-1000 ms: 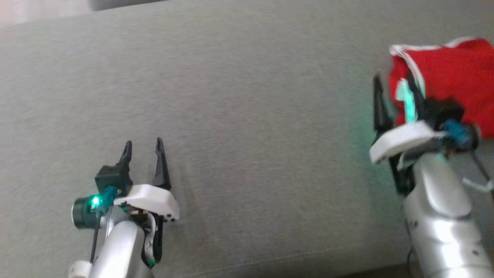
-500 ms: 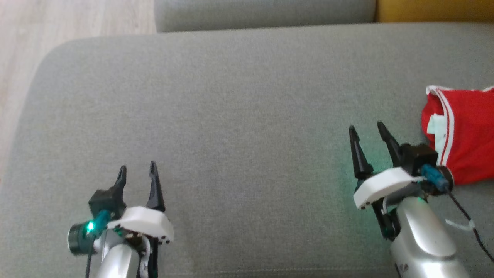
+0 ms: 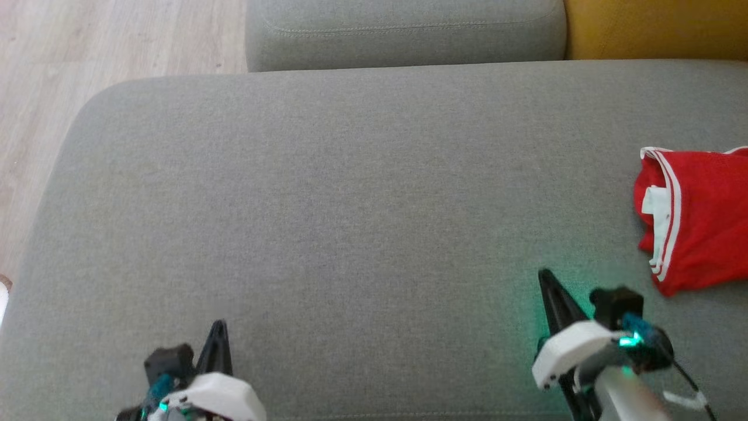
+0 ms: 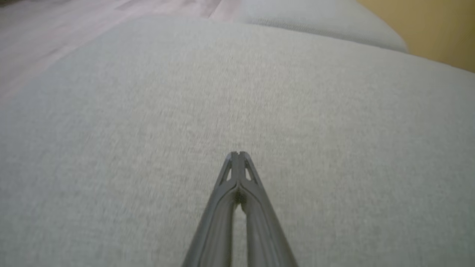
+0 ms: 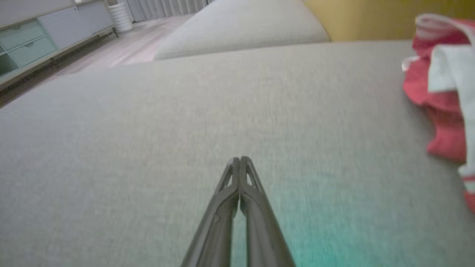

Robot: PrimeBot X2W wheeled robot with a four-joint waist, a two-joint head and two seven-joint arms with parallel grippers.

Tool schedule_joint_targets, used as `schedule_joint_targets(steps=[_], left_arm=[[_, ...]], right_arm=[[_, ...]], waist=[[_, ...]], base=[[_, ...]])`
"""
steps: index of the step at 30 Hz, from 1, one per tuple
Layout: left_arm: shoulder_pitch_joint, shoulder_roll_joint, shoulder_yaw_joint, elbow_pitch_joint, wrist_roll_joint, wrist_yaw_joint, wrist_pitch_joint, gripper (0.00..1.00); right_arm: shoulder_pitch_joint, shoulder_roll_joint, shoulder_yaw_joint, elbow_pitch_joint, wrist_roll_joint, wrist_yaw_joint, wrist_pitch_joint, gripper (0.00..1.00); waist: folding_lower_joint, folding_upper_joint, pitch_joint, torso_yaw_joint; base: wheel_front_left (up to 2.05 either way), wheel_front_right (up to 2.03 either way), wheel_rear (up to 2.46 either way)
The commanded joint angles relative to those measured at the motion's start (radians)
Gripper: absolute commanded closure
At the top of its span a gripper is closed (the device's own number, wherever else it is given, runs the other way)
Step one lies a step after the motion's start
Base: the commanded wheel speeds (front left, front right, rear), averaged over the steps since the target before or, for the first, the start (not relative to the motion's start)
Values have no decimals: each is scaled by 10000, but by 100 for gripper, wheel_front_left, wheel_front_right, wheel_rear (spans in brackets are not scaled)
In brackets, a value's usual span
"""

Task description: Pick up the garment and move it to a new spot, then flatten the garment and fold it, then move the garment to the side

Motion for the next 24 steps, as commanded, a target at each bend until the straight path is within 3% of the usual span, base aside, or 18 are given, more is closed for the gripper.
schedule_joint_targets(steps=[1, 24], left_arm=[[-397, 28, 104, -311, -291, -63, 51, 100], [-517, 55, 605, -674, -2698, -502, 684, 100]], right_arm=[[-553, -22, -109, -354, 320, 2, 77, 100], [-194, -24, -480, -1238, 2954, 14, 668, 100]], waist=[[1, 0, -3, -2], [1, 0, -68, -20]], base=[[0, 0, 0], [0, 0, 0]])
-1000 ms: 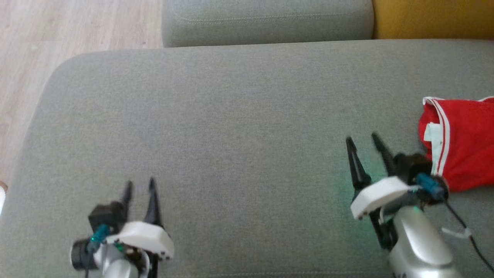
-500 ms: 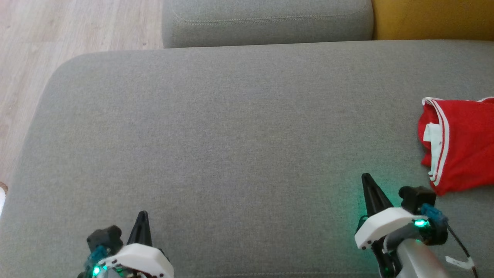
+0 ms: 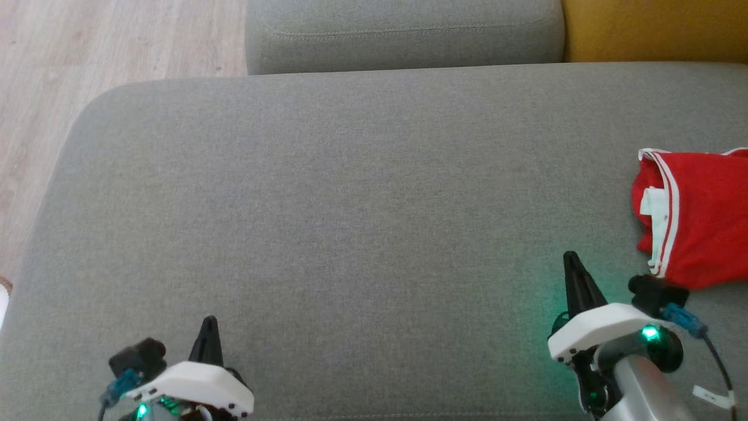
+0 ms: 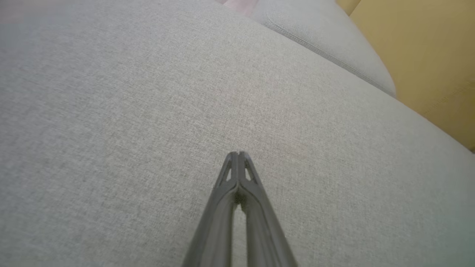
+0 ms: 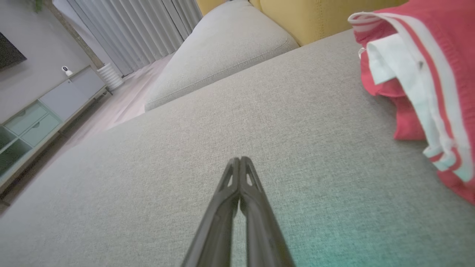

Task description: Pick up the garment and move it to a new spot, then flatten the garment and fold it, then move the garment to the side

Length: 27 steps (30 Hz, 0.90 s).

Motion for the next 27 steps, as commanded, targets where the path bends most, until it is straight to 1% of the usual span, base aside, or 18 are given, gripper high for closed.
schedule_joint_targets(steps=[1, 27], left_arm=[[-504, 59, 232, -373, -200, -77, 35, 100], [-666, 91, 843, -781, -3039, -596, 800, 100]], right_arm=[[-325, -26, -50, -392, 241, 14, 58, 100], [44, -29, -542, -1376, 3332, 28, 804, 100]], waist=[[1, 0, -2, 0], [1, 0, -79, -22]], base=[[0, 0, 0], [0, 0, 0]])
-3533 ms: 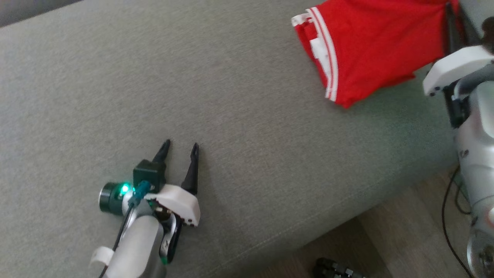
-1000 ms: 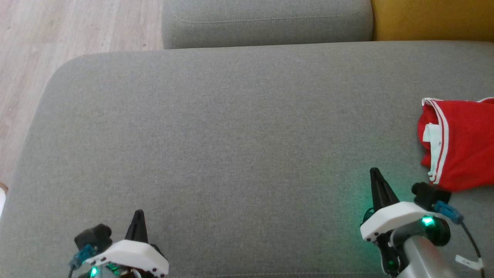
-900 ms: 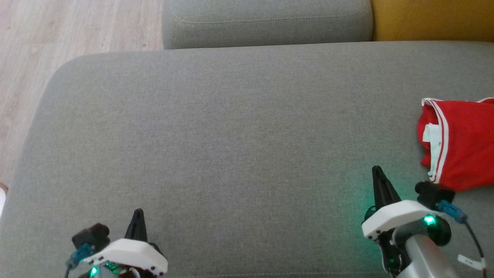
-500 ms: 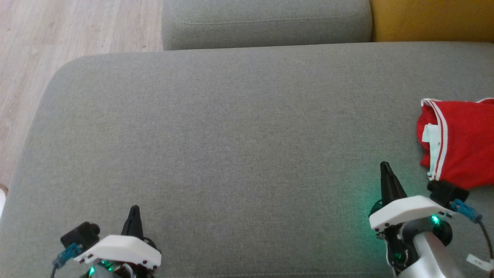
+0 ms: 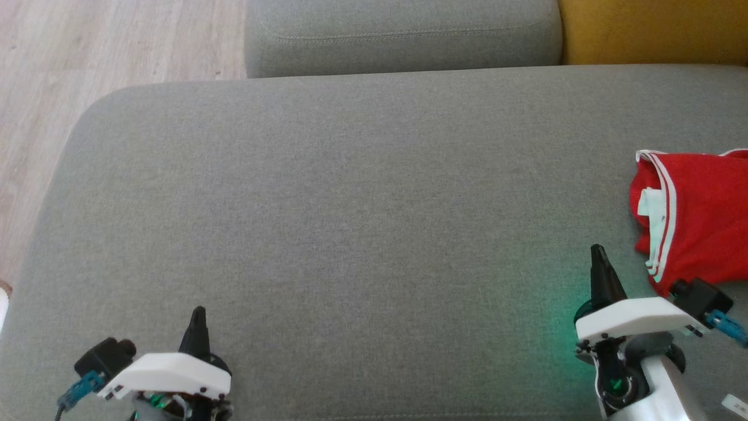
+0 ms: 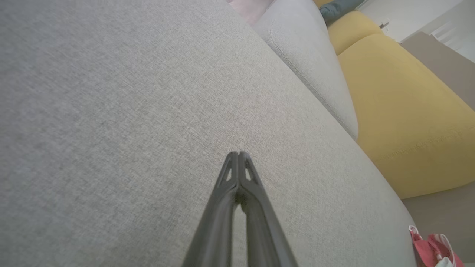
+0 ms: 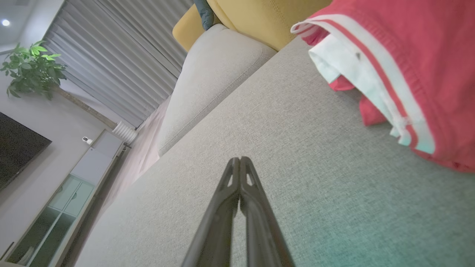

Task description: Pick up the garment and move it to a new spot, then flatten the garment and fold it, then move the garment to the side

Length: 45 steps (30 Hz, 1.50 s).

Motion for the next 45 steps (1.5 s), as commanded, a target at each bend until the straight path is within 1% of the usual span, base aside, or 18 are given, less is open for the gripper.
schedule_joint_targets(steps=[1, 12, 45], left_arm=[[-574, 91, 285, -377, -324, -100, 84, 100], [-636, 103, 520, -533, -1414, -299, 377, 100], [-849, 146, 1318, -1065, -5129, -978, 1378, 100]], right_arm=[[-232, -31, -5, -443, 362, 29, 114, 100], [-91, -32, -195, -821, 1549, 34, 400, 100], [391, -36, -839, -2106, 5593, 52, 1376, 100]], waist=[[0, 0, -5, -1], [0, 0, -34, -10], [0, 0, -134, -38]], base=[[0, 0, 0], [0, 0, 0], [0, 0, 0]])
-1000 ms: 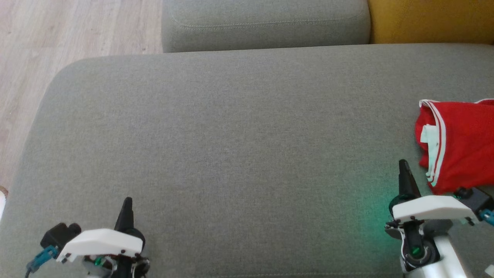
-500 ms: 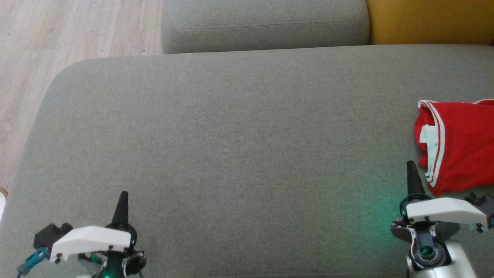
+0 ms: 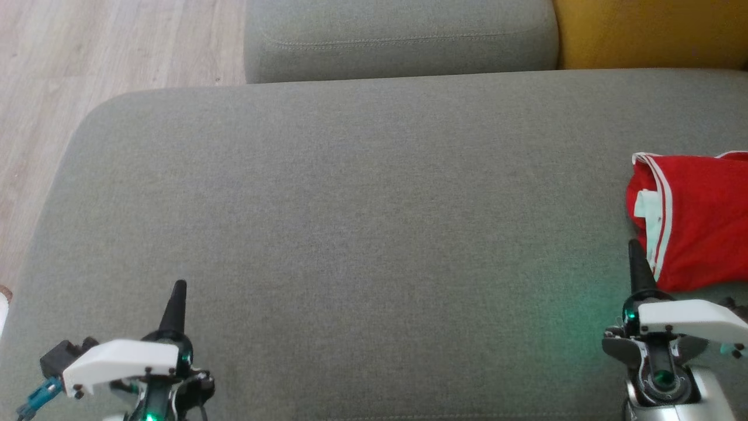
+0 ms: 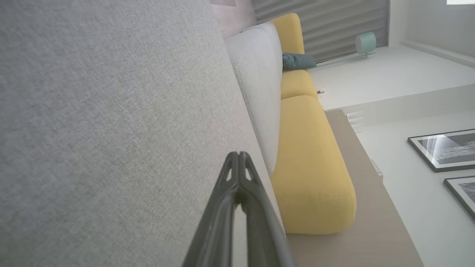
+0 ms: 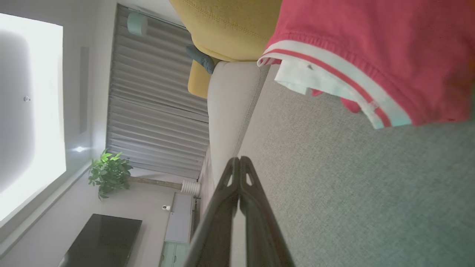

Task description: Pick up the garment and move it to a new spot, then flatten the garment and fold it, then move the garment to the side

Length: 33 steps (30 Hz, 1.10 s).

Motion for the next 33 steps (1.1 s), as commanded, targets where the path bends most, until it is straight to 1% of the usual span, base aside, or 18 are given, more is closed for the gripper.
schedule_joint_targets(steps=[1, 28, 33], left_arm=[[-602, 142, 373, -400, -361, -150, 96, 100], [-765, 174, 984, -808, -3201, -669, 861, 100], [-769, 175, 998, -817, -3266, -681, 879, 100]], right_arm=[[-169, -38, 83, -492, 420, 53, 133, 100], [199, -41, -410, -1475, 3511, 67, 879, 100], [208, -41, -421, -1497, 3582, 67, 896, 100]], waist=[[0, 0, -6, -1], [0, 0, -82, -23], [0, 0, -84, -24]], base=[[0, 0, 0], [0, 0, 0], [0, 0, 0]])
